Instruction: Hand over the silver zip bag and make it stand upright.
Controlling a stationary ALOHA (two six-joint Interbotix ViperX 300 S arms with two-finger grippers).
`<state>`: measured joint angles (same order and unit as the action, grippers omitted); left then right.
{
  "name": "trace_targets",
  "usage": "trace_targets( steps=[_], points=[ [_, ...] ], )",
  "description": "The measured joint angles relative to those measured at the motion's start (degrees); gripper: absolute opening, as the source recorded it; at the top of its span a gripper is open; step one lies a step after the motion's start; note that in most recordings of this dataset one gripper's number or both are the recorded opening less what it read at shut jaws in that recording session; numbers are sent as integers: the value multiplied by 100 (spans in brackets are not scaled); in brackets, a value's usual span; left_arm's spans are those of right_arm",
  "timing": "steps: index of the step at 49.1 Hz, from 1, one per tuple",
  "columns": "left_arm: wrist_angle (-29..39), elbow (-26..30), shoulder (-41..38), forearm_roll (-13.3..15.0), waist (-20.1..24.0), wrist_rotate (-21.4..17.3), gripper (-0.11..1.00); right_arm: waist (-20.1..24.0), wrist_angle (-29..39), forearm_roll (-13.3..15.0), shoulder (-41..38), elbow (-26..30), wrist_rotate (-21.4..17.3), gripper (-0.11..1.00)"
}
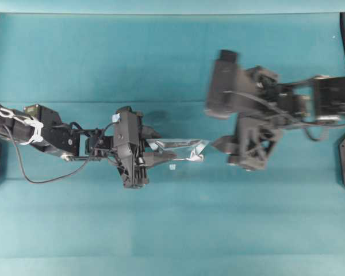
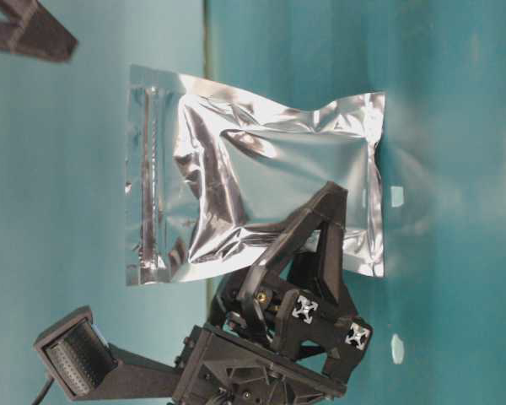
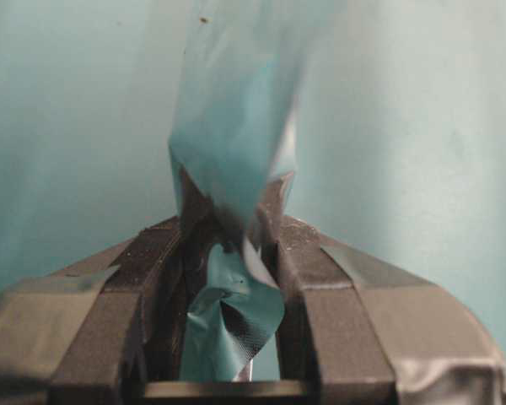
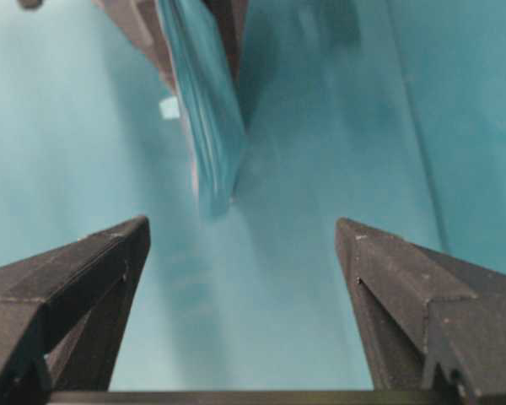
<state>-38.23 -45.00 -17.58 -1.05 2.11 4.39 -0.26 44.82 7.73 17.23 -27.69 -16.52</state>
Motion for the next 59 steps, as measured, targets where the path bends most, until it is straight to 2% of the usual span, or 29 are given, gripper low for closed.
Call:
trace_targets(
  steps=[22,38,59],
  points=[
    [105,-26,53,9,-9,-9,28,9,-1371,0,1213,-1072,0,89],
    [114,-26,53,0,-9,-9,28,9,-1485,0,1679,-1485,0,89],
    [114,-26,70,0,-18,-9,28,9,-1635,9,1723,-1564,-9,89]
  ],
)
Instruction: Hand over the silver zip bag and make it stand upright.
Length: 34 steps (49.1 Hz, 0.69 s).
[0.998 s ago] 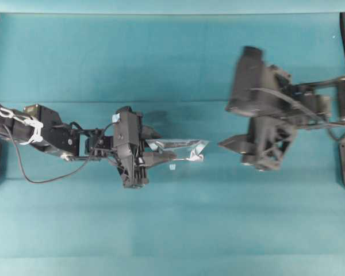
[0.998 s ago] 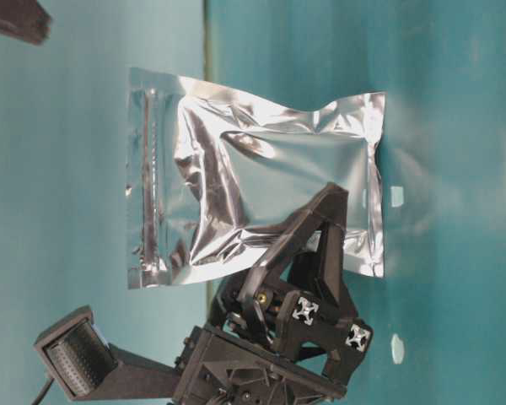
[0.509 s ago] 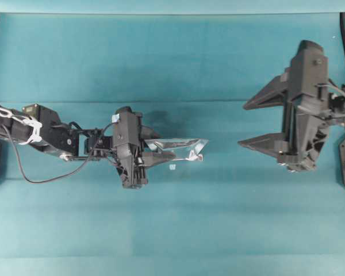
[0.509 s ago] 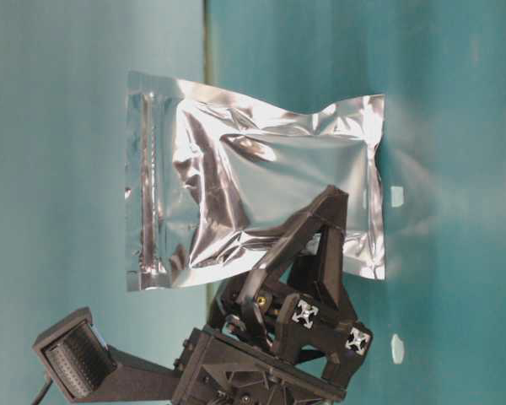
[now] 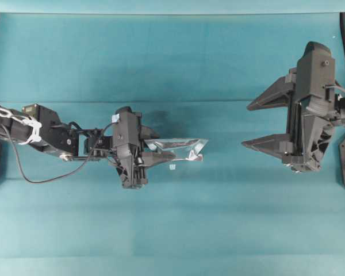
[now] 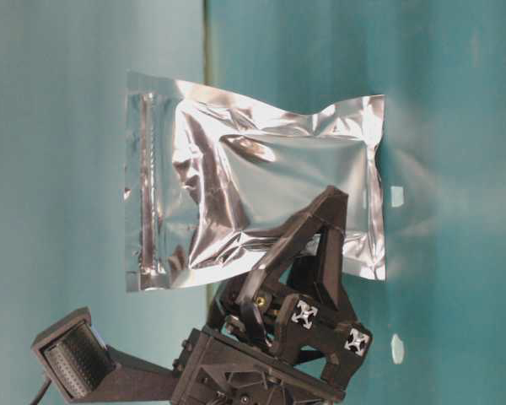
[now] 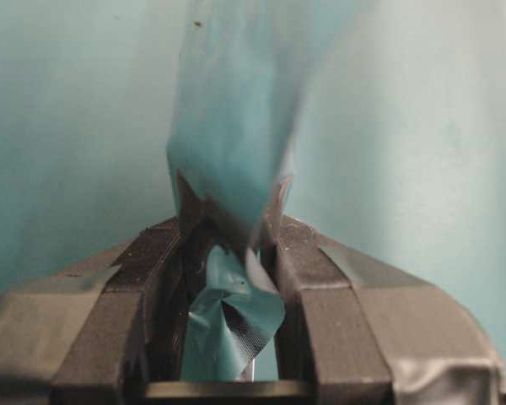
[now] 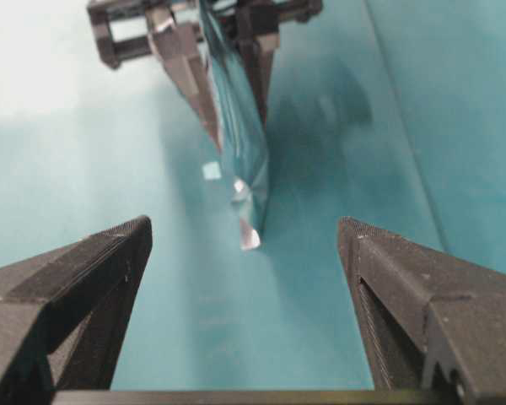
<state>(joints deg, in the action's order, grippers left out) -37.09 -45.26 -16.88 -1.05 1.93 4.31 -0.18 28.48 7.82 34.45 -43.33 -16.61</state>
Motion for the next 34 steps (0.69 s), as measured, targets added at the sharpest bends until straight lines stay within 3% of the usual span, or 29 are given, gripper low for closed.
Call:
trace_targets(
  steps=[34],
  points=[
    [70,-9,9,9,-18,0,28,53,-53,0,9,-53,0,89]
  ],
)
